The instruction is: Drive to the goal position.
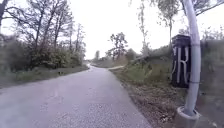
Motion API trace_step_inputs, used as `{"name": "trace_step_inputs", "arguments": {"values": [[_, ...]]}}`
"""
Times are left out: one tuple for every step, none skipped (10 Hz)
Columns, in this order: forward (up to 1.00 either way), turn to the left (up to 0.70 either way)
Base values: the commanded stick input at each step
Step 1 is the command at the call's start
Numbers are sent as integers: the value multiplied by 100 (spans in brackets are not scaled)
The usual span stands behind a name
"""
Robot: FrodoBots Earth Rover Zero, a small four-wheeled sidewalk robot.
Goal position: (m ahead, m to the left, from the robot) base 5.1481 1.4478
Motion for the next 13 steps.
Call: {"name": "trace_step_inputs", "arguments": {"values": [[70,0],[70,0],[70,0],[70,0],[70,0],[70,0],[70,0],[70,0],[70,0],[70,0],[70,0],[70,0],[70,0]]}}
